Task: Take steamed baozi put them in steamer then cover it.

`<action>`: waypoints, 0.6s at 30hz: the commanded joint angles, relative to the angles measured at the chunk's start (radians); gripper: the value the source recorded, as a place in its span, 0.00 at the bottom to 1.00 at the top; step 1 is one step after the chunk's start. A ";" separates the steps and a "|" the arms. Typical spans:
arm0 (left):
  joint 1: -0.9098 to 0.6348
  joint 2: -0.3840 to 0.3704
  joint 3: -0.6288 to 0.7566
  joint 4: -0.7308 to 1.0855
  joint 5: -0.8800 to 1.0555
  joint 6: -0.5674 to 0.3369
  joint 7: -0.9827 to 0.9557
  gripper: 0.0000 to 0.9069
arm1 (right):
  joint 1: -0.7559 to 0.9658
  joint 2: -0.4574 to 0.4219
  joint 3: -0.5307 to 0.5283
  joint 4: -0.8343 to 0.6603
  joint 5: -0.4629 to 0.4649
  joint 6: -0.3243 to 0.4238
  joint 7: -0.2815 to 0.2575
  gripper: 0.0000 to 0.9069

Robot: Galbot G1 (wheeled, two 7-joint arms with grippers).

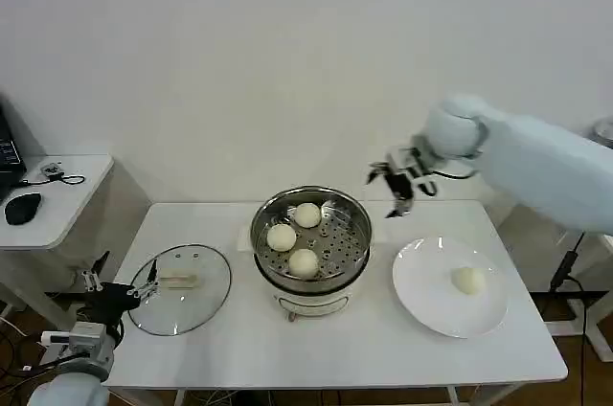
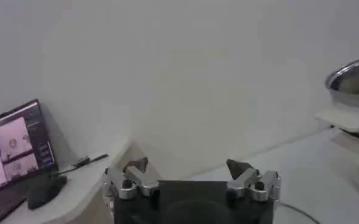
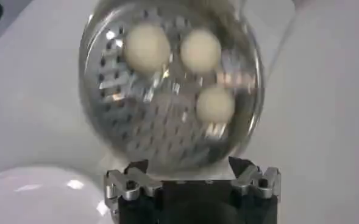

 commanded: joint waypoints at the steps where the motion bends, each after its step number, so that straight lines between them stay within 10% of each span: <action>1: -0.012 0.004 0.028 0.011 0.002 0.000 0.000 1.00 | -0.214 -0.329 0.095 0.061 -0.078 -0.056 0.045 1.00; 9: -0.009 0.005 0.037 0.012 0.005 -0.001 0.000 1.00 | -0.595 -0.359 0.405 0.034 -0.166 -0.085 0.075 1.00; 18: -0.017 0.003 0.041 0.028 0.010 -0.001 -0.001 1.00 | -0.720 -0.274 0.493 -0.099 -0.239 -0.066 0.078 1.00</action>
